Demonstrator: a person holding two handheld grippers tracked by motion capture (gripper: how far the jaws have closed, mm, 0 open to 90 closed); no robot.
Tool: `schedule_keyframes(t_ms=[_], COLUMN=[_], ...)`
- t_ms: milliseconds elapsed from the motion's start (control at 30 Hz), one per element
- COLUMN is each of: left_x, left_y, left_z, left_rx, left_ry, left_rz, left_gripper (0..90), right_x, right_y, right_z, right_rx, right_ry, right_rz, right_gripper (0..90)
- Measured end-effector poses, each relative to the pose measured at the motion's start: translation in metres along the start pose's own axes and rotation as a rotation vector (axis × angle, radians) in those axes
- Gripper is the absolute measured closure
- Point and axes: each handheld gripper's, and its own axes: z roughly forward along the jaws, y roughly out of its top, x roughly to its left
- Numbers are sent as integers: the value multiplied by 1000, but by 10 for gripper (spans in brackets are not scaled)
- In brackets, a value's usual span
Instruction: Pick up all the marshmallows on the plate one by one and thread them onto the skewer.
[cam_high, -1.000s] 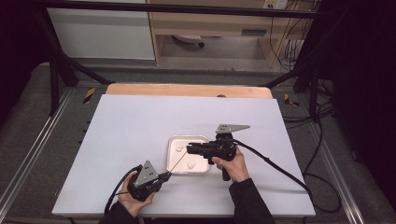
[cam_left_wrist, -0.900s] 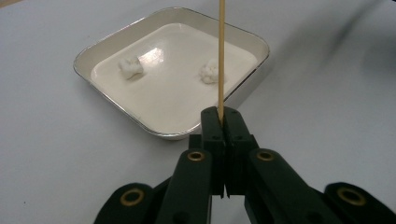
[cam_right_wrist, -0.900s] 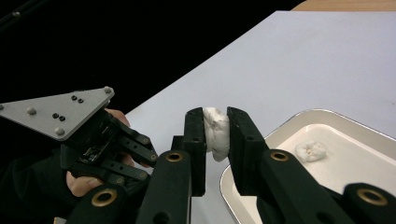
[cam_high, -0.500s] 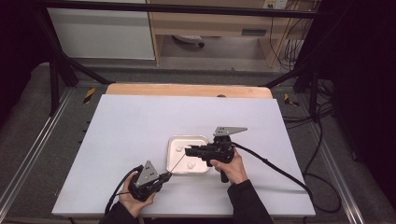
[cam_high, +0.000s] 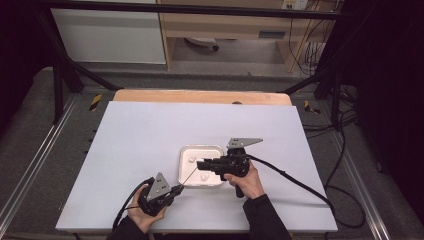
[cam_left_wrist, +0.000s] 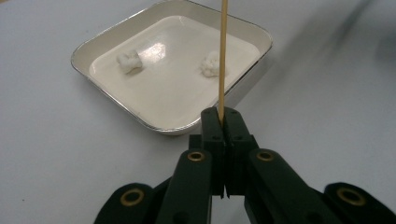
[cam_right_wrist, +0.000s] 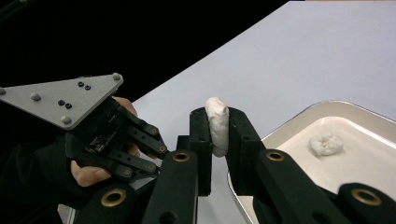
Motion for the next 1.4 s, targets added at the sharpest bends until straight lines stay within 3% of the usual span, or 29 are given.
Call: schedule_keyframes(t_ms=[933, 1000, 1033, 1067, 1100, 1133, 1167, 1300, 1400], left_x=[0, -2, -2, -5, -9, -7, -2, 1, 0], left_y=[1, 2, 5, 13, 17, 14, 9, 7, 8], left_z=[1, 1, -1, -3, -1, 1, 0, -4, -1], left_rx=[-3, -14, -64, -80, -67, -59, -74, -82, -76], left_ry=[8, -1, -30, -4, 48, 48, 8, 7, 5], left_rz=[3, 1, -16, 9, 54, 29, -14, -25, -20], left_gripper=[893, 893, 894, 893, 893, 893, 893, 892, 892], right_x=[0, -1, -1, 0, 2, 5, 6, 4, 5], right_y=[-7, -9, -9, -13, -21, -27, -29, -29, -28], right_z=[5, 6, 8, 15, 27, 36, 40, 44, 41], right_rx=[-1, 0, 3, 78, 121, 118, 112, 90, 96], right_ry=[21, 23, 28, 41, 69, 63, 47, 67, 38], right_rz=[9, 8, 14, 10, 11, -7, -10, 3, -7], right_gripper=[835, 835, 833, 829, 829, 829, 824, 811, 793])
